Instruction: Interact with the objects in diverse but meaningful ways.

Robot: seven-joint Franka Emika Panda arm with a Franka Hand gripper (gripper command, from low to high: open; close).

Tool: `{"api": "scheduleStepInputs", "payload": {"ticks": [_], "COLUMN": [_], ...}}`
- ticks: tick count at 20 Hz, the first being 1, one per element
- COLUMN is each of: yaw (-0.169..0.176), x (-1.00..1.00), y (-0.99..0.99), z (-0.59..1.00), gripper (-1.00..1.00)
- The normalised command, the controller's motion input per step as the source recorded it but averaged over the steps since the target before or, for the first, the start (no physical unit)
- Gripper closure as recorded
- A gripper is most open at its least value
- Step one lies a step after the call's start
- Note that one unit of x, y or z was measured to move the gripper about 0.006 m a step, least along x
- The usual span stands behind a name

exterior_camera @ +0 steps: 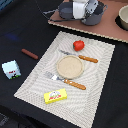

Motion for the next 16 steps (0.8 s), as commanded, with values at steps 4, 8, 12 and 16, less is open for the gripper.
{"api": "scheduleStepInputs", "payload": {"ticks": [4, 8, 12, 16], "yaw": [0.002, -0.054, -0.069, -0.039], "x": [0.24, 0.30, 0.19, 0.14], "y": [0.30, 0.25, 0.06, -0.38], "z": [0.69, 1.00, 1.00, 0.76], "gripper": [-1.00, -1.00, -1.00, -1.00]}}
